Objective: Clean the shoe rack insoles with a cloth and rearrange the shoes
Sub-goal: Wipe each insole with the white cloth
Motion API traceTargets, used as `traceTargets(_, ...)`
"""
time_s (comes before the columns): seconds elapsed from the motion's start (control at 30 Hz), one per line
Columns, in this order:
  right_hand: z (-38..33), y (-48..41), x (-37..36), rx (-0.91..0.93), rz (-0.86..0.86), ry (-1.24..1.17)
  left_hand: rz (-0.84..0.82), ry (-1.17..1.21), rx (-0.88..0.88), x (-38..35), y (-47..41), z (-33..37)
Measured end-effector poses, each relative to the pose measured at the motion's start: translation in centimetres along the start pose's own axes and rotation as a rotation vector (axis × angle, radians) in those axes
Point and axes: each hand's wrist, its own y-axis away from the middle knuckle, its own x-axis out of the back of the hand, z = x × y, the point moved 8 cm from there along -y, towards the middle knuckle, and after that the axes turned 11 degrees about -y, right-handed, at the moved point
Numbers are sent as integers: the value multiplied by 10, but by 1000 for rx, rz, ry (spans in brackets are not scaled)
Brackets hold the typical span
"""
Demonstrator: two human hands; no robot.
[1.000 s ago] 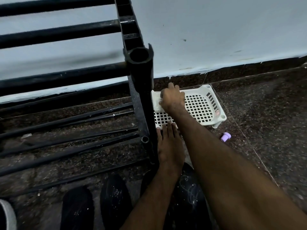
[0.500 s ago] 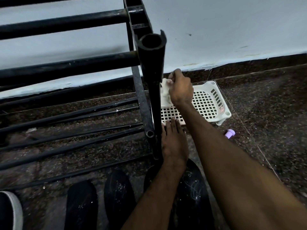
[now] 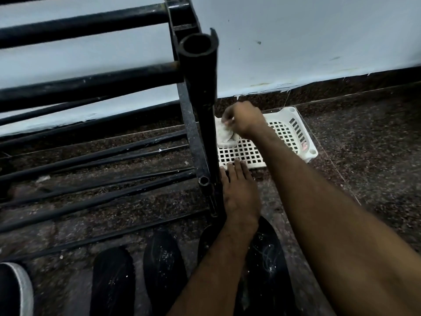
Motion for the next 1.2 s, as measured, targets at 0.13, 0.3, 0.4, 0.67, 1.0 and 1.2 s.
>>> traceTargets(0.13, -7, 3, -25, -22, -96, 344, -6, -11, 9, -11, -5, 3)
traceTargets(0.3, -6, 5, -25, -47, -13, 444, -41, -109, -11, -14, -6, 5)
traceTargets(0.4, -2, 5, -25, -99, -12, 307, -43, -116, 12, -14, -7, 7)
traceTargets(0.67, 12, 14, -6, -137, 267, -224, -104, -152, 46, -17, -9, 9)
traceTargets(1.0, 77, 55, 26, -371, 681, -1229, -257, -253, 94, -6, -21, 10)
traceTargets(1.2, 123, 117, -3, -430, 771, -884, -297, -186, 127, 3, -30, -2)
